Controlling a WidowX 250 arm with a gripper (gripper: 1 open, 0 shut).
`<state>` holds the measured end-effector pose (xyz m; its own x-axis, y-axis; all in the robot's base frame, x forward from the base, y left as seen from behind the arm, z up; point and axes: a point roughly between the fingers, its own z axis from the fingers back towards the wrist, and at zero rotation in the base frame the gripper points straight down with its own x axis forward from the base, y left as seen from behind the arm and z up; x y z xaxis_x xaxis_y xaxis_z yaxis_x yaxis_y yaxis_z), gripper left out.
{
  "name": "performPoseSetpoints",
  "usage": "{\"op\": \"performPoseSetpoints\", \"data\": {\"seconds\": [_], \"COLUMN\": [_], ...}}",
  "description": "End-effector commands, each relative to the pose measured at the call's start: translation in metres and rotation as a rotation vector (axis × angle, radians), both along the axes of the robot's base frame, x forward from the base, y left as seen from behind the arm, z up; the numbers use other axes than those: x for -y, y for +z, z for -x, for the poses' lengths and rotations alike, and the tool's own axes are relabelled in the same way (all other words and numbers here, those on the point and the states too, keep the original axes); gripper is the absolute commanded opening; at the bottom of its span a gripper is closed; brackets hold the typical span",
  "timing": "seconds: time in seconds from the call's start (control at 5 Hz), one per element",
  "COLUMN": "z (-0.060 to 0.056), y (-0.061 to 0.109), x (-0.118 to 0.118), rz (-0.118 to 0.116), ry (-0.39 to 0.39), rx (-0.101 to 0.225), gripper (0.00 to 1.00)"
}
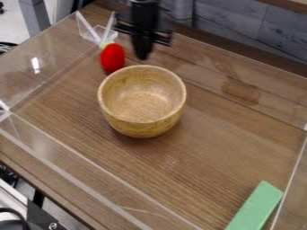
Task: Move the red fruit to the right
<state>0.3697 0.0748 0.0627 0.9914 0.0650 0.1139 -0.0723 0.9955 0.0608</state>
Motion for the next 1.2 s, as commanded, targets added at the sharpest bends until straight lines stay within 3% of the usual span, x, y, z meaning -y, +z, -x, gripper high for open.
{"op": "performPoseSetpoints", "data": {"seconds": [0.0,0.4,1.0], "z": [-0.001,0.001,-0.002], "y": [0.021,0.05,0.065], "x": [0.029,0.015,-0.015], "rz": [0.0,0.002,-0.014], "ry": [-0.022,0.026,0.085], "rx": [0.064,0.099,0.111], "gripper": [0.0,0.0,0.0]}}
